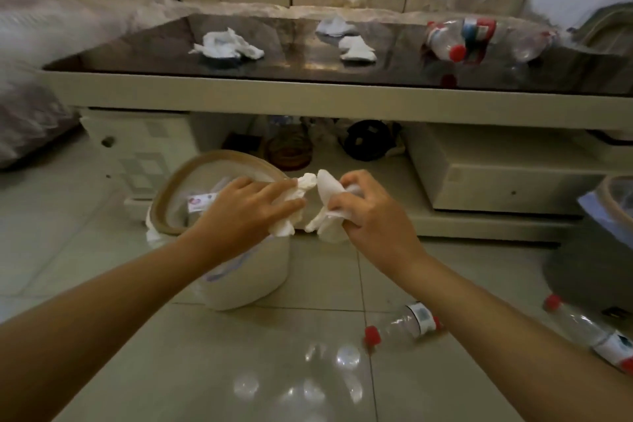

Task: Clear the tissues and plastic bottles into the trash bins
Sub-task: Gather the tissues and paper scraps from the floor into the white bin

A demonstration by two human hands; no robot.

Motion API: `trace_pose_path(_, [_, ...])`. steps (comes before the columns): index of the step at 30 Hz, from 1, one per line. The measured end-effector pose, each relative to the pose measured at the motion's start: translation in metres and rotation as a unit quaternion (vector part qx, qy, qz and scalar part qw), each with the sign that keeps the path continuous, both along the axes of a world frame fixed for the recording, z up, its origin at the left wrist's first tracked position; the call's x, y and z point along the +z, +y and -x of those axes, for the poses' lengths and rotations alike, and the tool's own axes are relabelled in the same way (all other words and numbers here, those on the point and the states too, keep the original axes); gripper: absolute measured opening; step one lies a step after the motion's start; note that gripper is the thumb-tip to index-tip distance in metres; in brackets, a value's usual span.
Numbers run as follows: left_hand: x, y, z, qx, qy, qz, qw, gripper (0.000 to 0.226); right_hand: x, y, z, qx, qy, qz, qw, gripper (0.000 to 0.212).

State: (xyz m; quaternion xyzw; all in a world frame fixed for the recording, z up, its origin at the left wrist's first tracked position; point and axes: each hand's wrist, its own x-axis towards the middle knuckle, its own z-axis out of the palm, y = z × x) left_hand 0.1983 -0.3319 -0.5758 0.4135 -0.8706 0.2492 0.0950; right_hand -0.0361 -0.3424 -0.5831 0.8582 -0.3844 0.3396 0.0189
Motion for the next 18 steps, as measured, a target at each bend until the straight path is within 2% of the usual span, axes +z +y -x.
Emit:
trace_pose_path(5, [-0.005,-0.017,-0.076,0.061,0.021,0.019,0.998,0.044,0.005,-0.021,-0.090,0.009,0.003,-0.001,1.000,0.017])
trace_pose_path(10, [-0.015,-0.037,-0.115,0.131,0.061,-0.023,0.989,0.061,-0.002,-0.043,-0.157,-0.008,0.019,-0.019,1.000,0.026])
trace_pose_path(13, [-0.032,-0.057,-0.123,0.237,0.078,-0.114,0.962,0.085,-0.016,-0.061,-0.189,-0.070,0.024,-0.050,0.996,0.033])
trace_pose_path(15, [-0.048,-0.072,-0.124,0.264,0.098,-0.198,0.939,0.096,-0.031,-0.072,-0.204,-0.096,0.068,-0.159,0.980,0.047])
trace_pose_path(17, [-0.062,-0.086,-0.124,0.264,0.091,-0.287,0.916,0.092,-0.039,-0.077,-0.213,-0.096,0.153,-0.330,0.927,0.057])
trace_pose_path(18, [-0.066,-0.091,-0.124,0.262,0.079,-0.329,0.904,0.090,-0.040,-0.078,-0.215,-0.098,0.184,-0.369,0.906,0.059])
